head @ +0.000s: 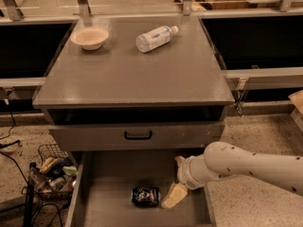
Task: Pick pepsi can from middle drawer and place on counter
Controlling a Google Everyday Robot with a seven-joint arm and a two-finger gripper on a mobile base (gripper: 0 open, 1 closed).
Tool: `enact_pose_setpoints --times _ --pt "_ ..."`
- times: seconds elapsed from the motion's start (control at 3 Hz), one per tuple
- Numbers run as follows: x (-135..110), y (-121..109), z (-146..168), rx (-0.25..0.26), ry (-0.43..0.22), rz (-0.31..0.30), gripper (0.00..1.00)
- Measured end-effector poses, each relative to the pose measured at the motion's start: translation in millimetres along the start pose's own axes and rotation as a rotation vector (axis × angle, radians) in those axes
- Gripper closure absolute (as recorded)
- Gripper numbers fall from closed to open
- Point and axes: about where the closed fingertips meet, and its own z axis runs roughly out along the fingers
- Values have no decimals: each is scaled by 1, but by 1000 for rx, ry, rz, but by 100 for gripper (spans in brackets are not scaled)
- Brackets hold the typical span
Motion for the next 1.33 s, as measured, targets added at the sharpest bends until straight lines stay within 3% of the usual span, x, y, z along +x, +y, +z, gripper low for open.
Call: enact_pose_setpoints --times 0.33,0.67,1.0,1.33 --pt "0 -4 11 -14 -19 16 0" --pt "-7 -9 52 -69 -70 35 0" --pt "-8 -8 57 -67 -60 29 0" --pt "6 4 89 -51 -54 15 0"
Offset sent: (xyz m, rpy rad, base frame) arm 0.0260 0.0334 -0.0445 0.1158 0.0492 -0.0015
